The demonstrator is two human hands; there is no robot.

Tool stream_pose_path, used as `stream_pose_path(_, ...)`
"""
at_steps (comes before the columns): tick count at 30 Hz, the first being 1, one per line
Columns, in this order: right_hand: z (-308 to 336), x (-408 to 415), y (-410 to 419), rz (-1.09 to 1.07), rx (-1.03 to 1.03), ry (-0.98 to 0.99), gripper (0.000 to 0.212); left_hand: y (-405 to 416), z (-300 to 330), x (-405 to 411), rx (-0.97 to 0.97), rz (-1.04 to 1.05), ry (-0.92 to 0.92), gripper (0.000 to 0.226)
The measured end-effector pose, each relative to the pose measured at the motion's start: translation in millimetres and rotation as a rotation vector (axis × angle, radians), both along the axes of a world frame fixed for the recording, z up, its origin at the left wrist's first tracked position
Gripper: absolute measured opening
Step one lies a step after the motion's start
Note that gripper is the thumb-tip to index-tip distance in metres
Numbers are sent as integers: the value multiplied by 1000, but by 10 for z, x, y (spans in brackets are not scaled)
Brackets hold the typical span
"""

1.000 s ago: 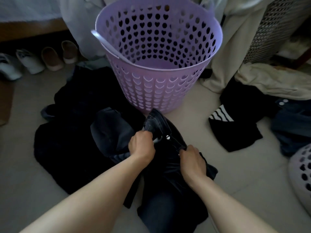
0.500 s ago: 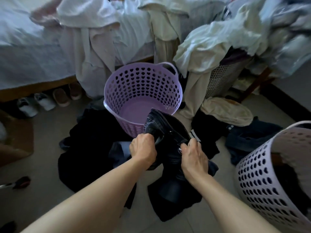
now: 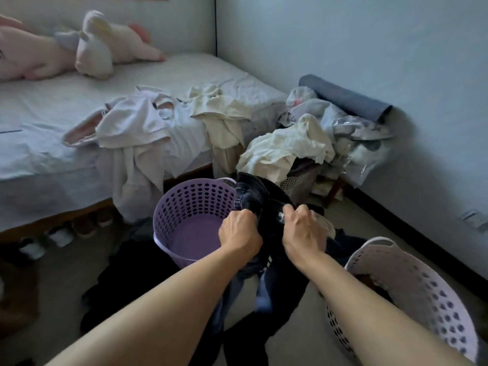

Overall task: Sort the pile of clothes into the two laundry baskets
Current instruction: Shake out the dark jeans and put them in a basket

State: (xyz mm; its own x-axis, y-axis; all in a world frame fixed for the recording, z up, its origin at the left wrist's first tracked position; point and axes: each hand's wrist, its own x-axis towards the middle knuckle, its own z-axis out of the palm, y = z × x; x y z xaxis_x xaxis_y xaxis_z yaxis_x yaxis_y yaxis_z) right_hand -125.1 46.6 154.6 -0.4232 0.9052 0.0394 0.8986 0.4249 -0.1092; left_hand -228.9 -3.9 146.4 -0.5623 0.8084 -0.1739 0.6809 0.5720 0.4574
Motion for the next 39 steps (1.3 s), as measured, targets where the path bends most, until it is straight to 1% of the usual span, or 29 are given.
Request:
stream_pose_path(2, 271, 38, -6, 8, 20, -5, 32, 26, 256, 56, 37, -31, -4, 4)
stream_pose_path(5, 655, 130, -37, 16, 72, 4, 31, 61, 609, 150, 112, -73, -4, 3)
stream_pose_path(10, 1235, 398, -90, 4, 187, 26, 28, 147, 1131, 428, 240, -174, 3, 16)
stream_pose_path(18, 2031, 1149, 16, -86, 355, 94, 24, 393, 1935, 1168, 416, -271, 7, 17)
stream_pose_path(22, 2431, 1596, 164, -115, 442, 111, 25, 606, 2356, 1624, 498, -313, 15, 16)
stream_pose_path(27, 2864, 2166, 441, -158, 525, 142, 20, 922, 2843, 2197, 568, -354, 17, 17)
stream_pose_path(35, 3487, 2931, 814, -244, 666, 188, 16, 1315, 3535, 2979, 663, -452, -42, 22)
stream_pose_path(39, 3716, 3235, 1028, -284, 713, 222, 21, 1532, 3803, 3306, 709, -486, -68, 24)
